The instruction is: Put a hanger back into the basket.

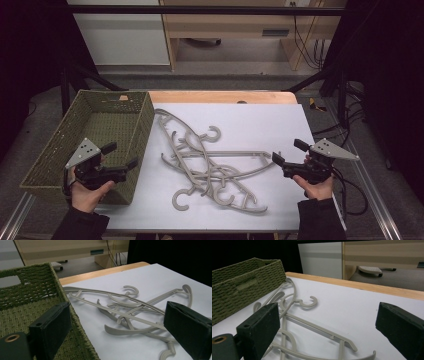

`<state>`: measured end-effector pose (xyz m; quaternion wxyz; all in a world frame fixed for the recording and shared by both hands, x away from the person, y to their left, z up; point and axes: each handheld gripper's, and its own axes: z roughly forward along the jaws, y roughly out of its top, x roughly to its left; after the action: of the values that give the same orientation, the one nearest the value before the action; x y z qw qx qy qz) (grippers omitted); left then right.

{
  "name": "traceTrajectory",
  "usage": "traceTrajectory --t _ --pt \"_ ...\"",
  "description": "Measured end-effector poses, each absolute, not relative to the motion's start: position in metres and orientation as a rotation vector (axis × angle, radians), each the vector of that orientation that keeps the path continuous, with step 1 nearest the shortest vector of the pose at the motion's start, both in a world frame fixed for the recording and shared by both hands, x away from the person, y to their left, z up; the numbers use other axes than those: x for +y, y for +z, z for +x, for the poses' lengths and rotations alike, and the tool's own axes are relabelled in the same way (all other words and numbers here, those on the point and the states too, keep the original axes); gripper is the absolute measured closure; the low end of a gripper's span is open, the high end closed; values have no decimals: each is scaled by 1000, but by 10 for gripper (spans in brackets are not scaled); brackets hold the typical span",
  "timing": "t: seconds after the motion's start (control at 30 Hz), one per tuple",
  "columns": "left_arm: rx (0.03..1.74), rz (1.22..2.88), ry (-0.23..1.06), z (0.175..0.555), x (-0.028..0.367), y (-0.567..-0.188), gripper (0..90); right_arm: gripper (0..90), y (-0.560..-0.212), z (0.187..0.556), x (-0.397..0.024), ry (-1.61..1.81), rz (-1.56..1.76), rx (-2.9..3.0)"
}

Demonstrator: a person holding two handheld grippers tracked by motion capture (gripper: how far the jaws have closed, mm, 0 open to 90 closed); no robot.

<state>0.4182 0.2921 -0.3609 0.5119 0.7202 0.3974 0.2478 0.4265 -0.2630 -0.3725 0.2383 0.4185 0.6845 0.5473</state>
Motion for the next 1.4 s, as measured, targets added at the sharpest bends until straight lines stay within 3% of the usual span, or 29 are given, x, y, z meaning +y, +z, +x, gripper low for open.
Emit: traceTrajectory --t 0.4,1.4 --pt "964 1726 605 419 296 -361 71 79 -368 430 -248 1506 1161 1911" --pt "954 1743 614 420 297 -362 71 115 -382 467 -131 1357 1089 2216"
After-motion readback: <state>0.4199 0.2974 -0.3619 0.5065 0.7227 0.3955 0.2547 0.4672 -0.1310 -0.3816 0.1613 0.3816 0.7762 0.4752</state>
